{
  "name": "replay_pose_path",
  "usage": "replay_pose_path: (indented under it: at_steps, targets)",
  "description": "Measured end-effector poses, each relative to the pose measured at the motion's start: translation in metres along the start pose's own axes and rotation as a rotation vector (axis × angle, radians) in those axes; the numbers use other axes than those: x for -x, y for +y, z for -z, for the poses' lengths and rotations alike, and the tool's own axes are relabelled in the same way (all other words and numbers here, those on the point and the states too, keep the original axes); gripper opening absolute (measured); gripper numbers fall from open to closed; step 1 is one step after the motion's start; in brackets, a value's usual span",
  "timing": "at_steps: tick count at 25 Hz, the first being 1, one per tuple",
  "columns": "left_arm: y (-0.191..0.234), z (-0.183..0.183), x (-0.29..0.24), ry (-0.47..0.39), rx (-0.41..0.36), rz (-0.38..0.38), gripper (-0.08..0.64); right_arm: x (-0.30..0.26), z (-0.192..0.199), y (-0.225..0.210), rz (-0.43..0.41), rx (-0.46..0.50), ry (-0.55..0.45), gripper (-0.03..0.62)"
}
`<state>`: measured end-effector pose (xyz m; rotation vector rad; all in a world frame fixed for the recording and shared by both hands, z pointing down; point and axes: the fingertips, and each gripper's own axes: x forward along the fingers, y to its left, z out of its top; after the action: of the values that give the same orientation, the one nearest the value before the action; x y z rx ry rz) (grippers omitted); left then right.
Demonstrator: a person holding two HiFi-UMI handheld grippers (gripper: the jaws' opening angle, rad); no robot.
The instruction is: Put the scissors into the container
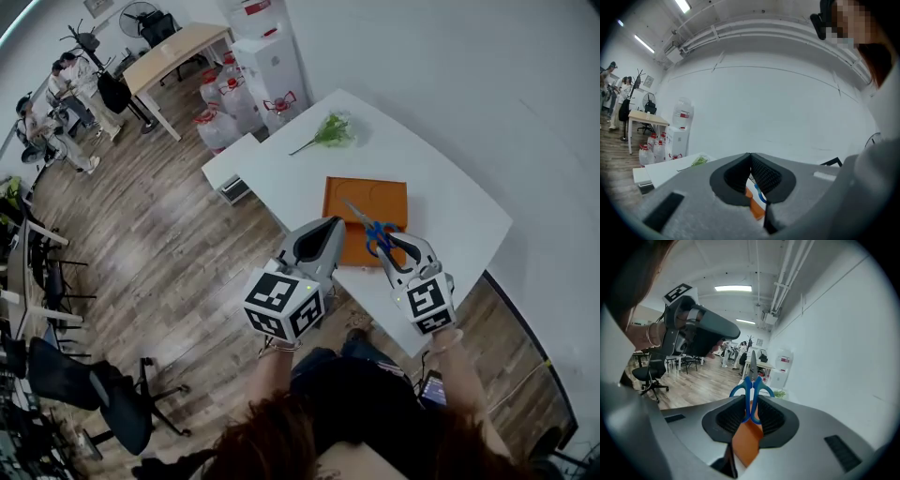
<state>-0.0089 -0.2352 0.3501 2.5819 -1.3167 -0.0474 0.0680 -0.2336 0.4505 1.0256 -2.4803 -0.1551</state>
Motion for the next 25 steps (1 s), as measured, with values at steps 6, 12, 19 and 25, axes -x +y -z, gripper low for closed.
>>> replay_pose_path:
  at_steps: [6,12,19,25]
  targets:
    - [0.023,0.002,-0.007,0.011,0.009,-0.013,0.015,-0.03,0.018,-0.002,-0.035,0.073,0.049,0.074]
    - [0.05,-0.01,-0.018,0.004,0.005,-0.002,0.015,-0.053,0.039,0.0,-0.063,0.152,0.126,0.074]
    - [0.07,-0.014,-0.024,0.014,0.011,0.009,0.015,-0.073,0.07,-0.001,-0.1,0.225,0.22,0.074]
    - [0.078,-0.009,-0.026,0.03,0.025,0.015,0.015,-0.084,0.093,0.002,-0.144,0.268,0.282,0.074]
